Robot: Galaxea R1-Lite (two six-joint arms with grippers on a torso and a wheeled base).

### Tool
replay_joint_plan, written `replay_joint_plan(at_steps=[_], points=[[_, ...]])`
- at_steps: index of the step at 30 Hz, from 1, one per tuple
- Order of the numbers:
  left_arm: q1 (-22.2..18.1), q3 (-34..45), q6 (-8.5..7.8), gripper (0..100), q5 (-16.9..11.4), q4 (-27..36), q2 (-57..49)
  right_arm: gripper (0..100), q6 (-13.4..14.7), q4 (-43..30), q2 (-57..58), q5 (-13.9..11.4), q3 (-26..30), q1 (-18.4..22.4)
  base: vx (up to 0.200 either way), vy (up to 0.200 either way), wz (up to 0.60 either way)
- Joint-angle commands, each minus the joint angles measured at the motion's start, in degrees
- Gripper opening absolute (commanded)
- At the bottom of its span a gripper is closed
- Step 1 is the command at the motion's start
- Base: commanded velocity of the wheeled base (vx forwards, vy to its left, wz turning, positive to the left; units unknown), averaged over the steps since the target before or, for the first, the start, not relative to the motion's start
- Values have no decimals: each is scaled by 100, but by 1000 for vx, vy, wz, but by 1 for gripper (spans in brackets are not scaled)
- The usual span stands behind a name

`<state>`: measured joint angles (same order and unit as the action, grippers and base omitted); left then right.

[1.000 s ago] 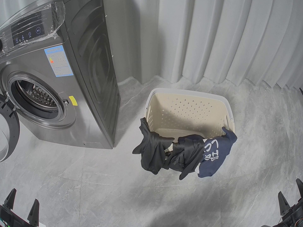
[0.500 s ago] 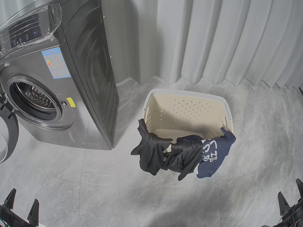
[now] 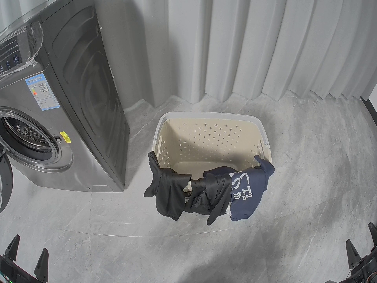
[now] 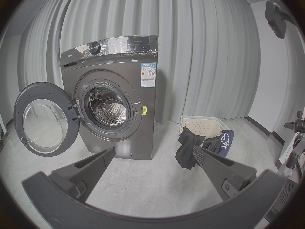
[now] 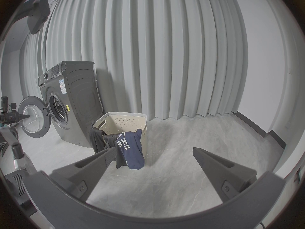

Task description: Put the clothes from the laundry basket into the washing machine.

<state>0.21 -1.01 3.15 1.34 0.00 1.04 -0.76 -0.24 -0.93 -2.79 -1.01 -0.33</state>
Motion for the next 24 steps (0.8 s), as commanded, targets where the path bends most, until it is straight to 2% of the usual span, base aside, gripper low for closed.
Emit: replay_joint_plan(at_steps=[1, 24], points=[[-3, 92, 2, 100, 7, 0, -68, 100, -4, -2, 84, -2, 92, -2, 0, 0, 0], [-3, 92, -24, 100, 7, 0, -68, 100, -12, -2, 84, 7, 92, -2, 0, 0, 0]])
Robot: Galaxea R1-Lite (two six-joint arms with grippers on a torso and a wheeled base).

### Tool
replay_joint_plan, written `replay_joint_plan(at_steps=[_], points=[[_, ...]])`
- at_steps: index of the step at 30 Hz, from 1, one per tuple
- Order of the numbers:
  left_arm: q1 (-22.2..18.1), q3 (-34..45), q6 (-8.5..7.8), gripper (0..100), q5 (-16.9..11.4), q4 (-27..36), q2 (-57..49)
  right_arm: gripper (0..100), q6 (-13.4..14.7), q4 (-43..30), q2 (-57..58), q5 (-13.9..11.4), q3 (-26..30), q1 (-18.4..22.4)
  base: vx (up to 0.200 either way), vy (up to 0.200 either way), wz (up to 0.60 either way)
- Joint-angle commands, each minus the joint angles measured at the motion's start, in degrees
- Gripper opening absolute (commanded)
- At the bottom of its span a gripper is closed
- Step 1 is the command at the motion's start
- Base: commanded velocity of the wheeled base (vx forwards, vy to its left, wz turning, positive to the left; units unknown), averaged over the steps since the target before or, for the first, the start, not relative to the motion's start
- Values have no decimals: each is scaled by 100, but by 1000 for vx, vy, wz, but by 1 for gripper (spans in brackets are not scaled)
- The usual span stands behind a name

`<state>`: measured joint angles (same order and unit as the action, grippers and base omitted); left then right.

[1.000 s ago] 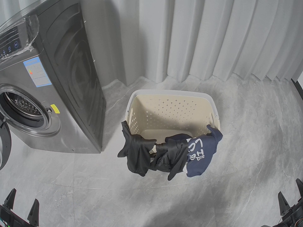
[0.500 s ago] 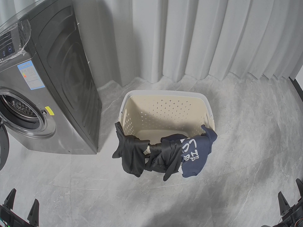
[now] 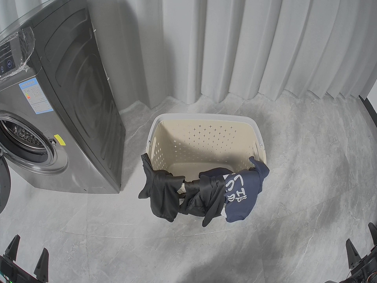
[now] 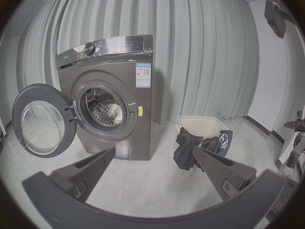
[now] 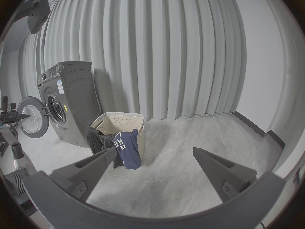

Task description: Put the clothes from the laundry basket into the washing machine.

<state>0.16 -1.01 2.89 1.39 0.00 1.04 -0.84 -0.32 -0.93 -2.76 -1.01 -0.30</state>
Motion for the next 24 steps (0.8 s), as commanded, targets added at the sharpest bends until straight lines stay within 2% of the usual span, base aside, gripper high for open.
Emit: replay_joint_plan(at_steps=[1, 3, 15, 21, 24], points=[[2, 92, 1, 100, 2, 0, -68, 100, -4, 5, 84, 3, 92, -5, 0, -200, 0], [2, 92, 1, 100, 2, 0, -68, 100, -4, 5, 84, 3, 92, -5, 0, -200, 0], [2, 92, -8, 100, 2, 0, -68, 100, -4, 14, 84, -6, 92, -5, 0, 0, 0], [2, 92, -8, 100, 2, 0, -68, 100, 5, 14, 84, -6, 92, -5, 200, 0, 0], [2, 92, 10, 100, -7, 0, -68, 100, 93, 14, 93, 38, 101, 4, 0, 0, 0]])
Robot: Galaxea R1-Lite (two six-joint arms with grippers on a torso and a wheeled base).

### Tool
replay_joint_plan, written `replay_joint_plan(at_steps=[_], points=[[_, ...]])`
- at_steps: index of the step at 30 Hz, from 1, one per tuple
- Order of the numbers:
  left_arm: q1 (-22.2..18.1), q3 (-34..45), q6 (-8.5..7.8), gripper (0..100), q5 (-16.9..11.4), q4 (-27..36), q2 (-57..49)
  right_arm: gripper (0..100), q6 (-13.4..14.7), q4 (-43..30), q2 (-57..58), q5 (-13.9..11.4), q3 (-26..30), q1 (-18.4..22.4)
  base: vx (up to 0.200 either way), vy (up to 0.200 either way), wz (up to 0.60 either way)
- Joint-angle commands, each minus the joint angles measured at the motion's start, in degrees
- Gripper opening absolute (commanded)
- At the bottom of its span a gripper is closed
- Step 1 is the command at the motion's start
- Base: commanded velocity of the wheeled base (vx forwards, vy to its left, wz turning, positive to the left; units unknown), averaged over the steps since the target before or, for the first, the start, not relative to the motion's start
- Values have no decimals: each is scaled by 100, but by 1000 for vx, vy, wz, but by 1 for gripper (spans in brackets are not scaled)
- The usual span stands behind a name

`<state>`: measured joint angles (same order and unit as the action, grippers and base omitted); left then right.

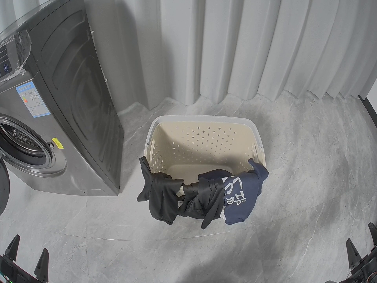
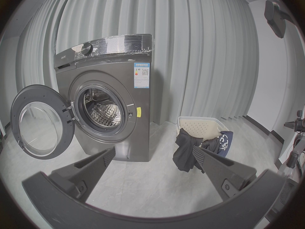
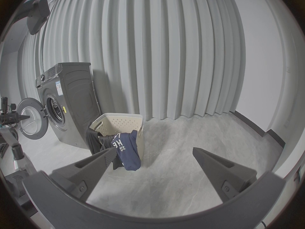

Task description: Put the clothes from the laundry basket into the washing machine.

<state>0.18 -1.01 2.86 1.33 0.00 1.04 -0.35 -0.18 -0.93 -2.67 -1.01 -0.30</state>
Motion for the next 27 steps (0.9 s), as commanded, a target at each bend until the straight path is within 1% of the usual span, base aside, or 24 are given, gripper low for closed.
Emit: replay_joint_plan(at_steps=[1, 2, 4, 5, 7, 9, 10, 11, 12, 13, 14, 15, 16, 17, 19, 25, 27], points=[[-1, 92, 12, 100, -1, 0, -68, 100, 44, 1, 93, 30, 101, 4, 0, 0, 0], [-1, 92, 12, 100, 8, 0, -68, 100, 79, 9, 93, 118, 101, 4, 0, 0, 0], [-1, 92, 12, 100, 8, 0, -68, 100, 71, 159, 93, 118, -4, 4, 0, 0, 0], [-1, 92, 12, 100, 8, 0, -68, 100, 79, 414, 5, 126, -373, -5, 0, 0, 0], [-1, 92, 12, 100, 8, 0, -68, 100, 79, 458, -514, 109, -945, -49, 0, 0, 0], [-1, 92, 12, 100, 8, 0, -68, 100, 88, 396, -1041, 74, -1085, -207, 0, 0, 0], [-1, 92, 12, 100, 8, 0, -68, 100, 176, 317, -1305, -5, -1068, -356, 0, 0, 0], [-1, 92, 12, 100, 8, 0, -68, 100, 361, 212, -1586, -137, -1006, -541, 0, 0, 0], [-1, 92, 12, 100, 8, 0, -68, 100, 536, 124, -1832, -199, -936, -681, 0, 0, 0], [-1, 92, 12, 100, 8, 0, -68, 100, 809, 27, -2245, -296, -848, -875, 0, 0, 0], [-1, 92, 12, 100, 8, 0, -68, 100, 993, 27, -2553, -322, -804, -989, 0, 0, 0], [-1, 92, 21, 100, 8, 0, -68, 100, 1116, 45, -2860, -331, -787, -1077, 0, 0, 0], [-1, 92, 21, 100, 8, 0, -68, 100, 1266, 80, -3370, -331, -830, -1138, 0, 0, 0], [-1, 92, 21, 100, 8, 0, -68, 100, 1327, 133, -3713, -331, -866, -1147, 0, 0, 0], [-1, 92, 21, 100, 8, 0, -68, 100, 1345, 431, -4372, -331, -945, -1147, 0, 0, 0], [-1, 92, 21, 100, 8, 0, -68, 100, 1327, 2321, -6438, -304, -936, -1209, 0, 0, 0], [-1, 92, 21, 100, 8, 0, -68, 100, 1319, 2699, -6824, -260, -954, -1235, 0, 0, 0]])
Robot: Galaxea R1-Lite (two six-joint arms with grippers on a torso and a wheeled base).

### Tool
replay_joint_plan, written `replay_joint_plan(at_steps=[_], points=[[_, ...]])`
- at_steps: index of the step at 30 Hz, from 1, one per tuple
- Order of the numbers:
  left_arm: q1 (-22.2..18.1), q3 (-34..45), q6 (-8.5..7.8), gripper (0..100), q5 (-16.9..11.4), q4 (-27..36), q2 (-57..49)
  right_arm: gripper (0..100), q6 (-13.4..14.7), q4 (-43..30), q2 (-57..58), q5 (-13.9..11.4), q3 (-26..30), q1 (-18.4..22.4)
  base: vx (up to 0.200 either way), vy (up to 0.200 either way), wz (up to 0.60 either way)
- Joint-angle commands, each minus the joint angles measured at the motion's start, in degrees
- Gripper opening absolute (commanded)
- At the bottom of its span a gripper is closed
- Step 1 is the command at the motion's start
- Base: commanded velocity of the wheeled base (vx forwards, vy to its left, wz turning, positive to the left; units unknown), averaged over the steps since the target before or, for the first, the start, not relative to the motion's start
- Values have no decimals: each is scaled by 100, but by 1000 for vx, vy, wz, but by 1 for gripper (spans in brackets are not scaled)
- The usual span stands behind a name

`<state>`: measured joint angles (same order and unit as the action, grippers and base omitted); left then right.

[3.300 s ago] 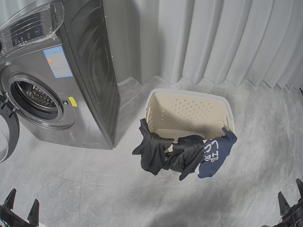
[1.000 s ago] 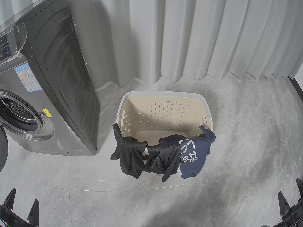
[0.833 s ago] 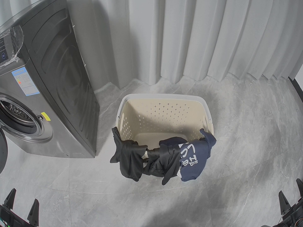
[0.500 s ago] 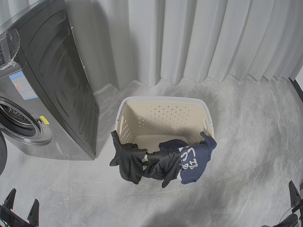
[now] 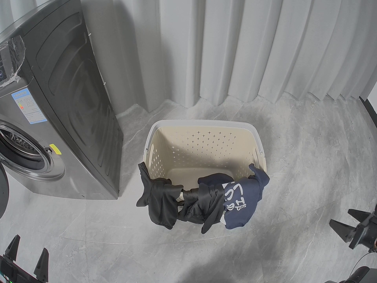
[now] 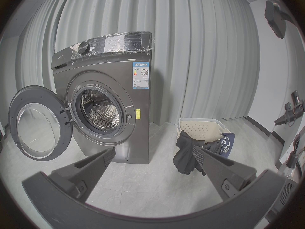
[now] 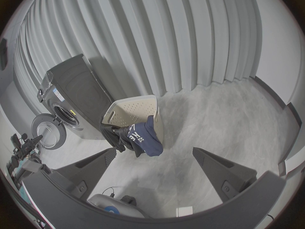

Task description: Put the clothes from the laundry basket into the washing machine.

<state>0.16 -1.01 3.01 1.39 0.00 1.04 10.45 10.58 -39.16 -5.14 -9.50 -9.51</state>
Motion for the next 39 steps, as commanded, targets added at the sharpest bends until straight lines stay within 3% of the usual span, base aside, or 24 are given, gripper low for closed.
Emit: replay_joint_plan(at_steps=[1, 5, 21, 25, 33, 39], points=[[2, 92, 7, 100, 2, 0, -68, 100, 238, 1623, -3001, -13, -105, -315, 0, 0, 0], [2, 92, 7, 100, -7, 0, -68, 100, 265, 2132, -3836, 13, -272, -482, 0, 0, 0], [2, 92, 15, 100, 2, 0, -68, 100, 511, 2159, -5497, 470, -1388, -1159, 0, 0, 0], [2, 92, 15, 100, 2, 0, -68, 100, 564, 2247, -5805, 479, -1529, -1176, 0, 0, 0], [2, 92, 15, 100, -7, 0, -68, 100, 572, 3169, -6789, 497, -1617, -1405, 0, 0, 0], [2, 92, 15, 100, 2, 0, -68, 100, 581, 3231, -7220, 506, -1916, -1528, 0, 0, 0]])
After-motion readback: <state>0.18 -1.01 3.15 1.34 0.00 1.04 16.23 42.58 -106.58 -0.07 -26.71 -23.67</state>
